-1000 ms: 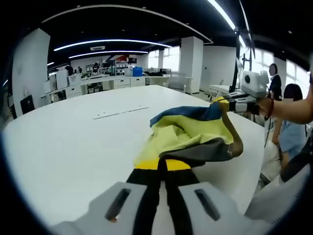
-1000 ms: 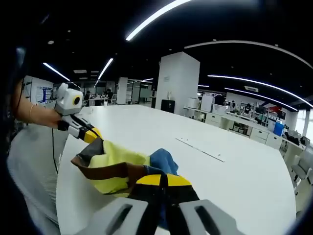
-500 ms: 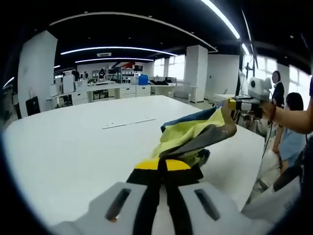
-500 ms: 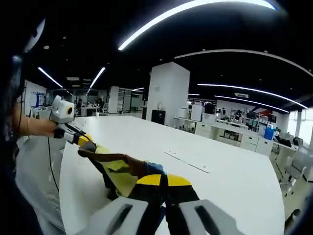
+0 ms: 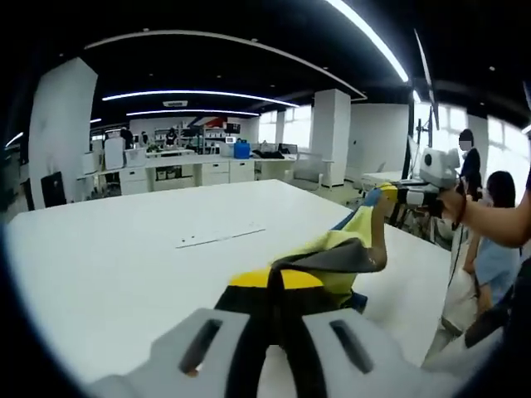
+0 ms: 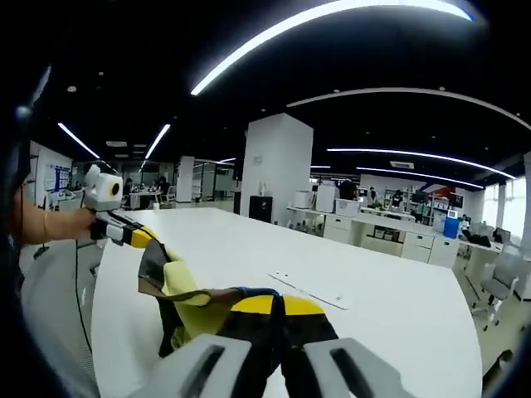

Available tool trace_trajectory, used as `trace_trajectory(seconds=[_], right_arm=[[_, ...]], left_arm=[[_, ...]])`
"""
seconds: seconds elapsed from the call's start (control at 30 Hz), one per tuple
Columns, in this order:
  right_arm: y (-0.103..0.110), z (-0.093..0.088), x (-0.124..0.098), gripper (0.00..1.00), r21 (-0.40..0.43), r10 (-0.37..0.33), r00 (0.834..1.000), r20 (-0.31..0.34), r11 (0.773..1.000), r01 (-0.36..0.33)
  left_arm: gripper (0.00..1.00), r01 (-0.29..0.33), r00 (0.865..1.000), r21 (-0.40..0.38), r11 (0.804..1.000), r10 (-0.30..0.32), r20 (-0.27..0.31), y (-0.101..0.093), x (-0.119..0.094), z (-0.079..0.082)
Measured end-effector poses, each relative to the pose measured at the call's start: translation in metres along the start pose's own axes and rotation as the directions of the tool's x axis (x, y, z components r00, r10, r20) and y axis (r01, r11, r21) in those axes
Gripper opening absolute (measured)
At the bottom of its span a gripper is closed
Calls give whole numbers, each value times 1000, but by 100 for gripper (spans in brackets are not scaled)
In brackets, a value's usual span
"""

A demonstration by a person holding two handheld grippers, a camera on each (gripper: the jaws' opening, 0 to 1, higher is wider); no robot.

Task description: Fold the garment on the visible template until the final outline fits inside the template.

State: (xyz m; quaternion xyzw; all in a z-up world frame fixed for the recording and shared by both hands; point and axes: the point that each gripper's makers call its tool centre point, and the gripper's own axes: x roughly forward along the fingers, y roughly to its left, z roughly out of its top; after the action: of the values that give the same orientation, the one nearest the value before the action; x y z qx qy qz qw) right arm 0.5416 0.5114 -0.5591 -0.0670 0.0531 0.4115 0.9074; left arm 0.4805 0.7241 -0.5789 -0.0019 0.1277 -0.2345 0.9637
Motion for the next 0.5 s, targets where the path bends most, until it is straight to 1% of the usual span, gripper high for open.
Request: trace_trajectory(seconds=[0.03,0.1,0.17,0.23,0.27,0.33,0.4,0.47,0.5], right_arm=[[-2,1,2,0,7,-4,1000,6,1000,3],[-7,3,10,0,10,-13,1000,13,1000,12],[-13,2,20,0,8,-28,1000,4,1000,28],[-18,1,28,0,20,-36,999,3,999,36],[-20,1,33,0,30,-41,999,8,999,41],[-24,-3,44,0,43,-47,999,-5,998,48],[-34,-14,56,0,46,-59,997,-48,997,61],[-40,-19,67,0,68,-63,997,-52,995,67],[-46,-22,73,0,100,-76,996,-54,992,81]], left_arm=[[0,2,1000,5,1000,-2,19,1,5,5],[0,2,998,-18,1000,-1,55,5,14,14],[0,-5,997,-56,998,10,74,12,23,20],[0,-4,996,-65,998,10,87,17,31,22],[0,-2,996,-75,997,9,91,19,37,22],[0,-9,997,-85,996,16,81,24,46,18],[0,-22,998,-80,997,26,56,30,56,11],[0,-40,998,-101,994,45,45,40,65,7],[0,-47,997,-116,992,53,52,45,68,7]])
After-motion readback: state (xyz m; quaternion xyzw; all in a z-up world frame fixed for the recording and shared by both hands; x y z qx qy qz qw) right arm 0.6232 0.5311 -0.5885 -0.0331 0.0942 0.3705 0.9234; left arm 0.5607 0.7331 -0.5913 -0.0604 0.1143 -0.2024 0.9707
